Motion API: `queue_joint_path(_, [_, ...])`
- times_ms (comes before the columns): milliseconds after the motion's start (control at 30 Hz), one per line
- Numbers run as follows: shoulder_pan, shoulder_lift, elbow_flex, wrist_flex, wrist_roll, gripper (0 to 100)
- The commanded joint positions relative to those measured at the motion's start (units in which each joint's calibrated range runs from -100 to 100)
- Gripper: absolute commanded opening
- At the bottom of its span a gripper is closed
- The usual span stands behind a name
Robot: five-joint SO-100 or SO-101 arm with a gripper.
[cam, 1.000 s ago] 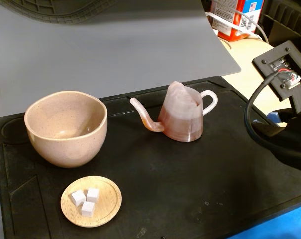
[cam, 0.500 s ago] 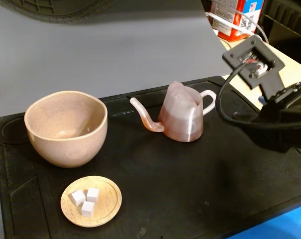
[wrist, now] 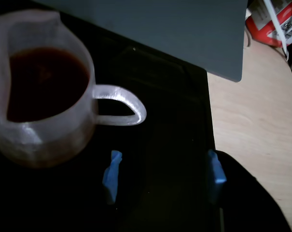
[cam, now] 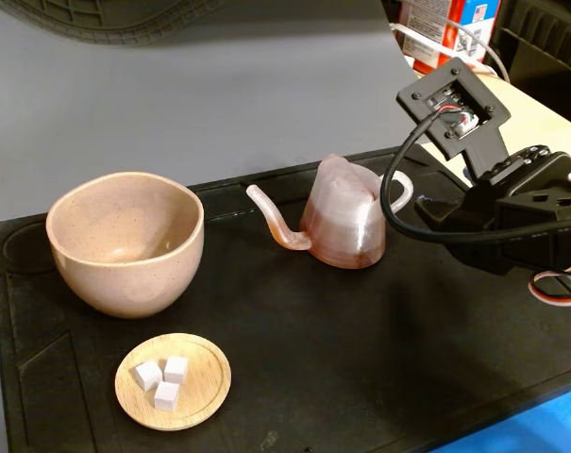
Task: Pick up a kettle and pour liquid into a cup.
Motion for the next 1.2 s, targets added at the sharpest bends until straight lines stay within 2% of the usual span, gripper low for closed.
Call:
queue_joint_path(0, [0.4,0.3,-2.6,-2.0,1.7,22])
queue_joint_path(433, [-1.6,11.1,-13.0,-4.5,2.0,22])
queue_joint_path(1167, [0.4,15.1,-19.6,-4.4,1.8,22])
